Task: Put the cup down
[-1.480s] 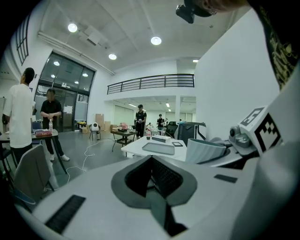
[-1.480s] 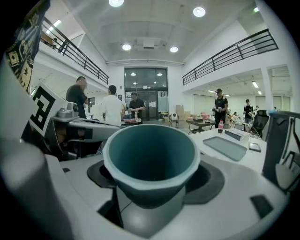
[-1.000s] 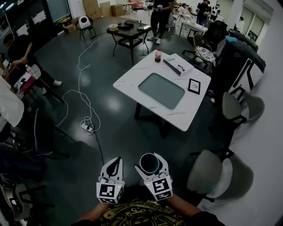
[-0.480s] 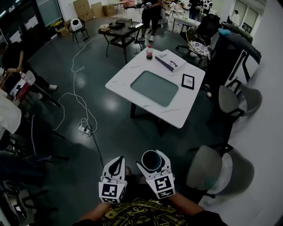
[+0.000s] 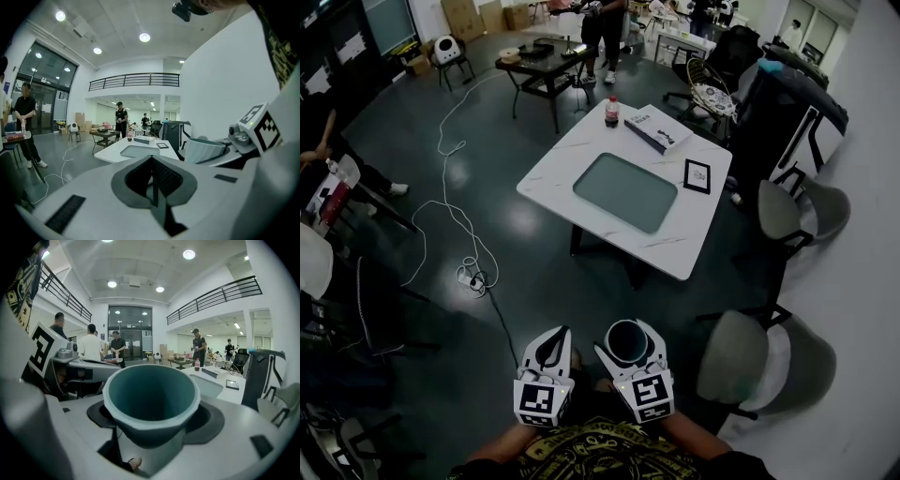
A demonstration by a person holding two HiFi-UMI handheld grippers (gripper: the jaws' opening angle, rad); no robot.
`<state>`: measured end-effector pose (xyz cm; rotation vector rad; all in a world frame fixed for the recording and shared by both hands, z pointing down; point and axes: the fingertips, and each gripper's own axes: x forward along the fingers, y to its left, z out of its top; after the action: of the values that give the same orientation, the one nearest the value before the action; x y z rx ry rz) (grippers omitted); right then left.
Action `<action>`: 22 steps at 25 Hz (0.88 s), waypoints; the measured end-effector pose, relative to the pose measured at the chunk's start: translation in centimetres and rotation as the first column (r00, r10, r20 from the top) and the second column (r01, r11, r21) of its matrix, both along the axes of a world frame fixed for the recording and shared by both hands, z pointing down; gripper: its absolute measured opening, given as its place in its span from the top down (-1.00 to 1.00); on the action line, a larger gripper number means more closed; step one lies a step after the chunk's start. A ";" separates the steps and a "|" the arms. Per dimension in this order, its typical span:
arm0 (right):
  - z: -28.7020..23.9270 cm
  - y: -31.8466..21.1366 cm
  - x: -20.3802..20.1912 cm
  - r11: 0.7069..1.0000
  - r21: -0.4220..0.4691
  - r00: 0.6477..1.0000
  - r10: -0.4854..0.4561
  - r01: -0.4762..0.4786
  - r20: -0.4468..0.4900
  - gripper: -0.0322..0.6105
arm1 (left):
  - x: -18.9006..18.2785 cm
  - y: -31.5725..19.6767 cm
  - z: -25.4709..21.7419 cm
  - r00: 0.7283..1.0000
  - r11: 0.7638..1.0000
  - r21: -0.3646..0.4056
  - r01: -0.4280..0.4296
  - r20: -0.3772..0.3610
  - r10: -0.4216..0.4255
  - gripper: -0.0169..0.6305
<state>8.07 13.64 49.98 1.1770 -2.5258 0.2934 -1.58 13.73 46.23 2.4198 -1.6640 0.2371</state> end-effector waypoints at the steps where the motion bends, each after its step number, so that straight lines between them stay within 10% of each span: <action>1: -0.1 -0.6 -0.1 1.000 -0.001 1.000 0.011 -0.011 -0.002 -0.27 | -0.2 -0.7 0.0 1.000 1.000 -0.003 -0.009 -0.002 0.009 0.92; 22: -1.3 -7.6 -3.2 0.979 -0.002 0.978 0.205 -0.205 -0.040 -0.27 | -4.2 -9.0 -0.2 0.988 0.989 0.000 -0.149 -0.041 0.149 0.92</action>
<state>4.85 6.03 48.66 1.4294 -2.3703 0.3246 -5.76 4.72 45.99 2.5318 -1.4672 0.2104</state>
